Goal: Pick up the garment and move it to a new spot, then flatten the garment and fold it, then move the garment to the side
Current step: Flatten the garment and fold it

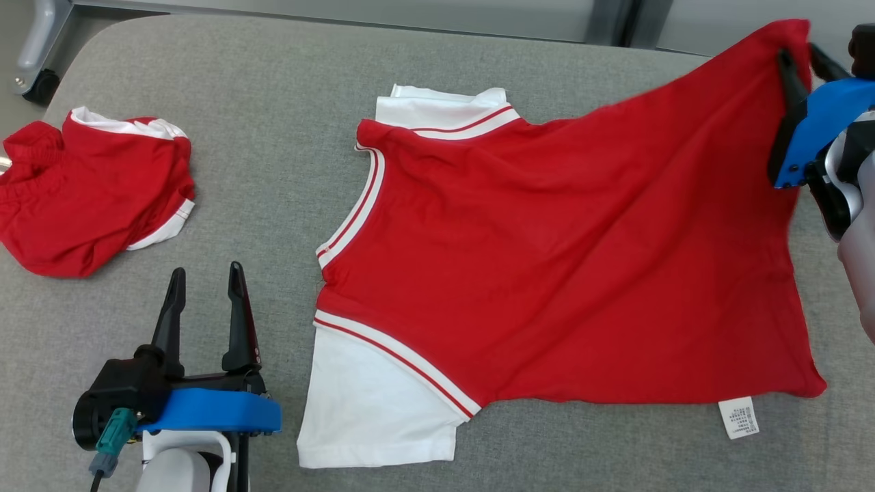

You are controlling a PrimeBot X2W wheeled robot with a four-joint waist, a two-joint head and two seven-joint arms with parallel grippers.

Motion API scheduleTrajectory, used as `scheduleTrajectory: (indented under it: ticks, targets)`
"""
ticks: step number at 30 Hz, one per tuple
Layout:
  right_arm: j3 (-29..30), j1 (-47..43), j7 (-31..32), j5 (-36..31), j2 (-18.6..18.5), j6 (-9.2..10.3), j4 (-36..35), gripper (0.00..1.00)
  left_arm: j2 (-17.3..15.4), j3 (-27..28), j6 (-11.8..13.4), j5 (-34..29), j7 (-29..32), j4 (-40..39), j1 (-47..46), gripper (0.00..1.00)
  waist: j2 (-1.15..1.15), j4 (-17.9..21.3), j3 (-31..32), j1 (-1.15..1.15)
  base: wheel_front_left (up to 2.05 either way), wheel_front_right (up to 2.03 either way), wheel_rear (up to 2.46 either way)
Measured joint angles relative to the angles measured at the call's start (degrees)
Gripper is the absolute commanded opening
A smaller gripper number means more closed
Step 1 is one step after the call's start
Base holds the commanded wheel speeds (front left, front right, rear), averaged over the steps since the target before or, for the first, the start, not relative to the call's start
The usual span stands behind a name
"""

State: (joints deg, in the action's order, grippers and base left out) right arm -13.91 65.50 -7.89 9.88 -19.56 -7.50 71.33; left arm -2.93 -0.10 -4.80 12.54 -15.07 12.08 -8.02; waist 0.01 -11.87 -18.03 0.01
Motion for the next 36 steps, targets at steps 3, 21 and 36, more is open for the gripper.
scheduleTrajectory:
  ticks: [3,21,36]
  targets:
    - [0.77,-0.12,-1.86,0.31,0.13,0.01,0.55,1.00,0.02,0.23,0.24,-0.03,0.00,0.16,0.00,1.00,0.00,0.37,0.22,0.00,0.00,0.00,0.00]
    - [8.75,-29.28,-7.15,2.19,4.98,0.01,-31.38,1.00,0.02,6.42,-0.80,-5.12,0.00,0.23,5.26,1.00,-0.02,7.77,8.12,-0.01,0.00,0.00,0.00]
    - [13.05,-56.72,-7.14,-0.27,14.37,0.01,-53.01,1.00,0.02,6.79,-1.30,-7.04,0.00,0.73,9.16,1.00,-0.02,9.79,13.74,-0.01,0.00,0.00,0.00]
